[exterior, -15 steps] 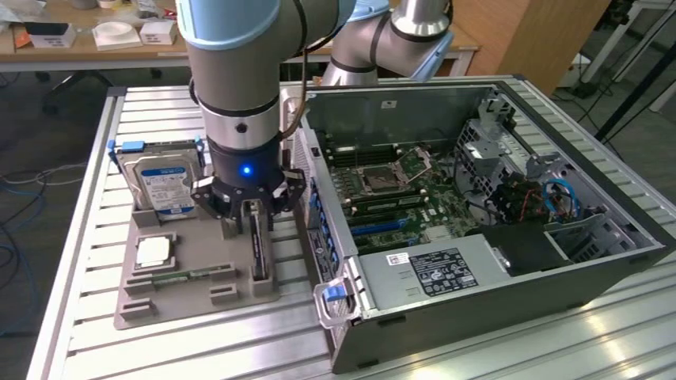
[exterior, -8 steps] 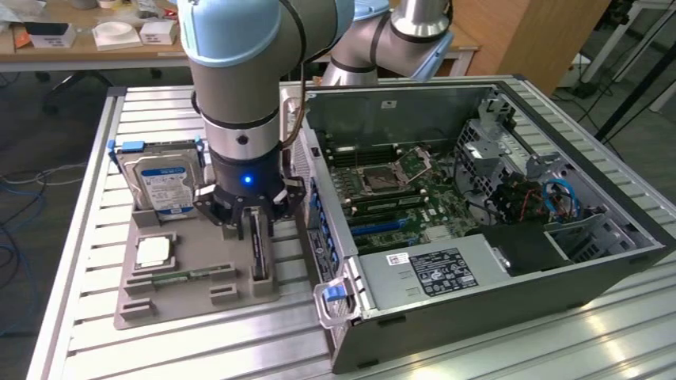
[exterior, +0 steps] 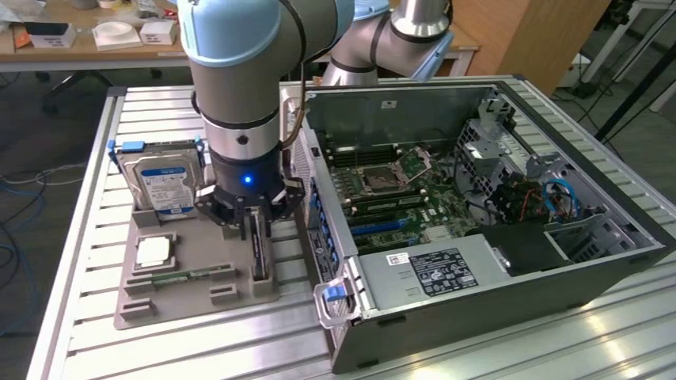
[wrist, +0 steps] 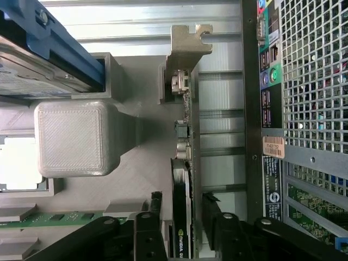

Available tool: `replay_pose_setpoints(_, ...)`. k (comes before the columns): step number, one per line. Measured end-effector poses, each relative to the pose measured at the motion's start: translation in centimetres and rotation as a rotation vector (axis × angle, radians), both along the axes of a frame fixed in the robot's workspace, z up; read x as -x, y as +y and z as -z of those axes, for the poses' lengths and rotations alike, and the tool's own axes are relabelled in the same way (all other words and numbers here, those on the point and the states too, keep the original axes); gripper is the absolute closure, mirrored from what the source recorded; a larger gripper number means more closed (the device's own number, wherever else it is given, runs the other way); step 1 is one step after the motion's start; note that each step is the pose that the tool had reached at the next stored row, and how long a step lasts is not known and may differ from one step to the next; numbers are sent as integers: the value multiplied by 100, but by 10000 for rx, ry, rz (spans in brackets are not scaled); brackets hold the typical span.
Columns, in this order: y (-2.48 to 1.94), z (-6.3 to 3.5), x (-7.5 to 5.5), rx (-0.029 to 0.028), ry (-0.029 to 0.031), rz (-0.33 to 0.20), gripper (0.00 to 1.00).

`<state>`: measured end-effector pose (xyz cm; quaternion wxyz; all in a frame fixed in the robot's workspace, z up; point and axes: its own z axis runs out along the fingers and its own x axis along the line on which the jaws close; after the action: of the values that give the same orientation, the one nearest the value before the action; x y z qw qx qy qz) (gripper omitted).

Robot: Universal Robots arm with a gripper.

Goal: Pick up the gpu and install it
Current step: 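Pick up the gpu and move the gpu toward the slot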

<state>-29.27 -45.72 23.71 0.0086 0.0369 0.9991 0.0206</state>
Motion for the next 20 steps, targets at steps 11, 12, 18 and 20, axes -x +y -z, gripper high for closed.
replay_pose_setpoints(11,0,24,0,1,1,0,67)
replay_pose_setpoints(12,0,24,0,1,1,0,67)
replay_pose_setpoints(18,0,24,0,1,1,0,74)
replay_pose_setpoints(20,0,24,0,1,1,0,74)
